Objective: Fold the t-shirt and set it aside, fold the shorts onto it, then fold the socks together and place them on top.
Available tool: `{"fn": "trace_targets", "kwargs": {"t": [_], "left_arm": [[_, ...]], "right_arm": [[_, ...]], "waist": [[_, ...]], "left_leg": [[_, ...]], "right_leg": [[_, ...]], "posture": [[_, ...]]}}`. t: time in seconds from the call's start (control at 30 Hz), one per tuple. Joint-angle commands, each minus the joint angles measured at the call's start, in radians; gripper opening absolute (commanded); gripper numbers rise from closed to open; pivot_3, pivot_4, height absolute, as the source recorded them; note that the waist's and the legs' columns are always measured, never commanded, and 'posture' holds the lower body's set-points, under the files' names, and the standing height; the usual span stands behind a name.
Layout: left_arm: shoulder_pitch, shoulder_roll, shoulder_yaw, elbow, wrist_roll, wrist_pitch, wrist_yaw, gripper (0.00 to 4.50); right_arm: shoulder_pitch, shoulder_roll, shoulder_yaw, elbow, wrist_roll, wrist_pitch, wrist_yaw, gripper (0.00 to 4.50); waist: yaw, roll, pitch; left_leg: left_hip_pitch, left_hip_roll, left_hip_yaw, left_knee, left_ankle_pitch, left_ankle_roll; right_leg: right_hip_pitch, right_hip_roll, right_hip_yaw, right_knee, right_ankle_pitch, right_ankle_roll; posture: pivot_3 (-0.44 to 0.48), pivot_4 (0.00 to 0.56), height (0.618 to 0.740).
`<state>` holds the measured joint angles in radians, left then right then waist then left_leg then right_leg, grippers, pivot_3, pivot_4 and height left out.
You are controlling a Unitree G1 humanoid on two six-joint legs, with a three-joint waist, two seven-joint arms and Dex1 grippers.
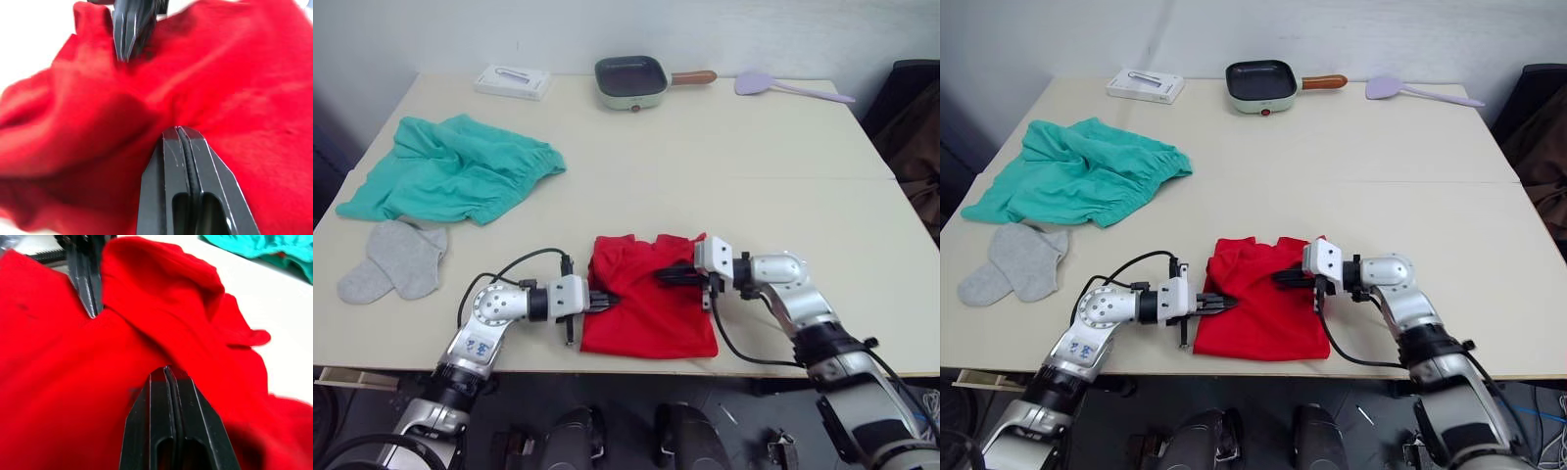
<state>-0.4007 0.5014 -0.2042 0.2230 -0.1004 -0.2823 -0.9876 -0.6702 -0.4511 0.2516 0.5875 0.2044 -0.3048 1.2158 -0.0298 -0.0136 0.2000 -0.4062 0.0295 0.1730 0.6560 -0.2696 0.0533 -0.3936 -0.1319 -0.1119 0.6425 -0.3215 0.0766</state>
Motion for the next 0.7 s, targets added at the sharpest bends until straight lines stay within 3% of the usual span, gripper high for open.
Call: {"fn": "trace_targets", "kwargs": {"t": [0.03,0.33,0.5,0.6,0.7], "left_arm": [[-0.045,-0.021,0.031,0.046,-0.001,-0.011,0.038,0.03],[-0.113,-0.072,0.080,0.150,0.045,0.000,0.207,0.03],[-0.105,-0.083,0.079,0.133,0.045,0.047,0.219,0.03],[-0.113,-0.092,0.110,0.114,0.020,0.123,0.248,0.03],[-0.140,-0.131,0.170,0.104,-0.051,0.271,0.304,0.03]], "right_arm": [[-0.060,0.036,-0.059,0.124,-0.007,-0.050,-0.037,0.00],[-0.141,0.096,-0.142,0.317,-0.101,-0.114,-0.328,0.00],[-0.179,0.093,-0.205,0.346,-0.115,-0.052,-0.487,0.00],[-0.163,0.075,-0.243,0.277,-0.079,0.001,-0.468,0.00],[-0.066,0.054,-0.240,0.095,-0.038,0.040,-0.371,0.00]], "waist": [[-0.001,0.000,0.000],[-0.004,0.000,0.000],[-0.005,0.000,0.000],[-0.005,0.000,0.000],[-0.002,0.000,0.000]], "left_leg": [[0.000,0.000,0.000,0.000,0.000,0.000],[0.000,0.000,0.000,0.001,0.000,0.000],[0.000,0.000,0.000,0.001,0.000,0.000],[0.000,0.000,0.000,0.001,0.000,0.000],[0.000,0.000,0.000,0.001,0.000,0.000]], "right_leg": [[0.000,0.000,0.000,0.001,0.000,0.000],[0.000,0.000,0.000,0.003,0.000,0.000],[0.000,0.000,0.001,0.005,0.000,0.000],[0.000,0.000,0.001,0.005,0.000,0.000],[0.000,0.000,0.001,0.005,0.000,0.000]], "posture": [[0.000,0.150,0.740],[0.000,0.150,0.740],[0.000,0.150,0.740],[0.000,0.150,0.740],[0.000,0.150,0.740]]}}
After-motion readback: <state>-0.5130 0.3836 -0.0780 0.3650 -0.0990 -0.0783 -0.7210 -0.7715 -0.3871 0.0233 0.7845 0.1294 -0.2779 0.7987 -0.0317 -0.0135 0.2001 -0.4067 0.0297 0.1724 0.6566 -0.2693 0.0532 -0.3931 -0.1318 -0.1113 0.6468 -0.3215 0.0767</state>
